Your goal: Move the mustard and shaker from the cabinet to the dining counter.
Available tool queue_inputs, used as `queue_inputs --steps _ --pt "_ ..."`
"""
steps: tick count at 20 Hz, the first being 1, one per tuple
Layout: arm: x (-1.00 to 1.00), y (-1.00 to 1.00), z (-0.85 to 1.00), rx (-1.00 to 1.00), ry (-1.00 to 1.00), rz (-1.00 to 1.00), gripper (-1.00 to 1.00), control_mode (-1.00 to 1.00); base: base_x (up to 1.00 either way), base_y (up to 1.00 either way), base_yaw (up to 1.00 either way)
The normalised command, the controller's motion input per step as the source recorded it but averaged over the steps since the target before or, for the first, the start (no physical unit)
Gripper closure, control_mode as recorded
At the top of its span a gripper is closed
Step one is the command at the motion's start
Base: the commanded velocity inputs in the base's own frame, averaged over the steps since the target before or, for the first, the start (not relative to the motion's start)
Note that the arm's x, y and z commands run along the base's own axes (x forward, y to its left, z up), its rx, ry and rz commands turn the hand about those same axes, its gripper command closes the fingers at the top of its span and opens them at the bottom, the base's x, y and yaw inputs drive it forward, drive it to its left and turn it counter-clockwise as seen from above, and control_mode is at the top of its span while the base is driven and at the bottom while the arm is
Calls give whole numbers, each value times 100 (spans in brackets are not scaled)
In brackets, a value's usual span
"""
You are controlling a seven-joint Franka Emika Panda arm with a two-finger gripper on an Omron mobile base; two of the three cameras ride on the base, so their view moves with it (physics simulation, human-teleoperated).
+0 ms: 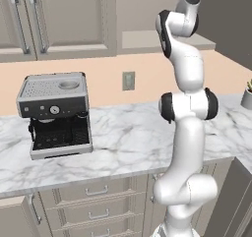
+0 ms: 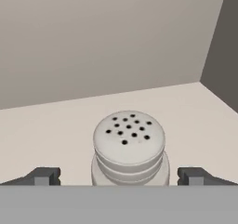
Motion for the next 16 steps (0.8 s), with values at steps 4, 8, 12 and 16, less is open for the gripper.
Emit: queue_inputs --steps 4,8,12,16 --pt "11 0 0 0 1 0 100 -100 0 0 0" --pt "-3 0 -5 0 0 0 100 -100 0 0 0" --pt "-49 5 -59 -3 -4 3 100 -100 0 0 0" --pt "-73 13 -67 -7 -20 11 100 -100 0 0 0"
